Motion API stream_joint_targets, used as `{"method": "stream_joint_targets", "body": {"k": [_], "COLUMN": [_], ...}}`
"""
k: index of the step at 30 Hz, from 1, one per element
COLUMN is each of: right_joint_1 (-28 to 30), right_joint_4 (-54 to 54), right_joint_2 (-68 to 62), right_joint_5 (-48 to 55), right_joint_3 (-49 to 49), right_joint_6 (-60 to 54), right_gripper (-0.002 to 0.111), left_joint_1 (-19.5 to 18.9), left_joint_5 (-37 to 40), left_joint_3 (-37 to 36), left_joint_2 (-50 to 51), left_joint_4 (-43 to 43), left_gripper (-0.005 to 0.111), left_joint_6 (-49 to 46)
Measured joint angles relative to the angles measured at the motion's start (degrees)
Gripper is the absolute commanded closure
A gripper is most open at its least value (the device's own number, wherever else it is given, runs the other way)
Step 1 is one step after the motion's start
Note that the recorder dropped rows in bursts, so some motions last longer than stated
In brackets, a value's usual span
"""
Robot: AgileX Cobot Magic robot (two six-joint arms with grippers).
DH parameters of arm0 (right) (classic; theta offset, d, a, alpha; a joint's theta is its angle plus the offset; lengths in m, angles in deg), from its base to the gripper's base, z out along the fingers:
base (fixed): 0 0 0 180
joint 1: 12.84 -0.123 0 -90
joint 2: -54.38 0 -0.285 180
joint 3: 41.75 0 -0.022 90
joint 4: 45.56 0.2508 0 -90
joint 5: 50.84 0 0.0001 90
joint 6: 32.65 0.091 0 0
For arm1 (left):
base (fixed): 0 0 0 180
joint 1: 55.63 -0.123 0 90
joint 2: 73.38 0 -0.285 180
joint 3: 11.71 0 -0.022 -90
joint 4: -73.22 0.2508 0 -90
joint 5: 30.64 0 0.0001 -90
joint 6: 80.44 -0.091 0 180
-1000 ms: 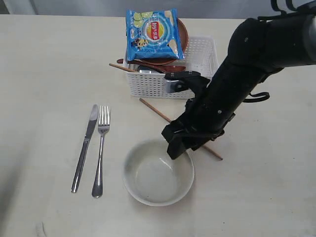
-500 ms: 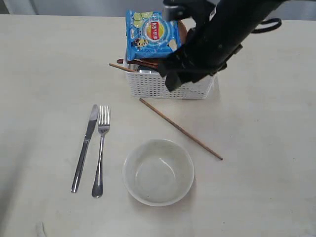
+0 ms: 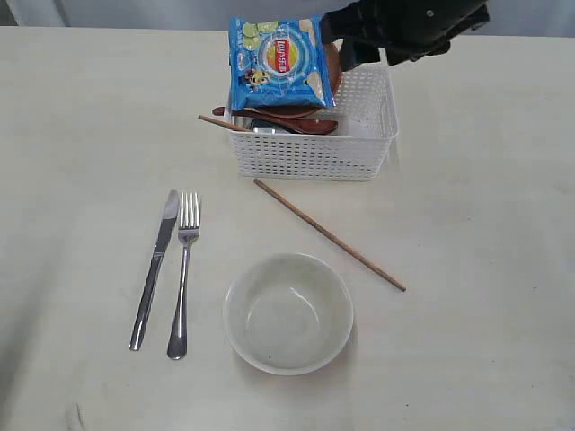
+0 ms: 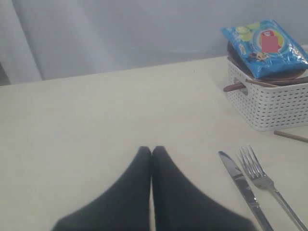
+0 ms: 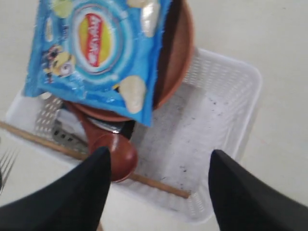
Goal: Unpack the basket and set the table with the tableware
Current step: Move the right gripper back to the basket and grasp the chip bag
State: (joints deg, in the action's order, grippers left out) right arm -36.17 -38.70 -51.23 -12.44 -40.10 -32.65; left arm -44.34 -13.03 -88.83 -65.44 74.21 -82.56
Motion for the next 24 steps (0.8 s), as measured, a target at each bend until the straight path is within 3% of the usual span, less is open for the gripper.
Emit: {"method": "stream_joint_targets", "body": {"k": [5,10,17,24], "right_joint_1": [5.5,9.3,10.6,10.6], "right_joint_4": [5.5,17.3,31.8,40.2], "right_joint_2": [-2.3,-5.6,-11.5,-17.7], "right_joint_5": [-1.9,-1.7,1.0,2.6], "right_joint_3": [0.0,-1.9,-6.6,-9.8], "right_joint_6": [-1.5,-11.4,-25.1,-31.8], "right_gripper": [0.051,0.051,0.051,0.051], "left_joint_1": [0.0,0.0,0.0,0.0], "left_joint_5": [0.0,0.0,0.0,0.0], "left_joint_3": [0.0,0.0,0.0,0.0], "left_joint_2": [0.0,0.0,0.0,0.0], "left_joint_4": [0.0,0.0,0.0,0.0], "left_gripper": [0.107,0.107,0.107,0.107], "left_joint_6": [0.0,0.0,0.0,0.0]}}
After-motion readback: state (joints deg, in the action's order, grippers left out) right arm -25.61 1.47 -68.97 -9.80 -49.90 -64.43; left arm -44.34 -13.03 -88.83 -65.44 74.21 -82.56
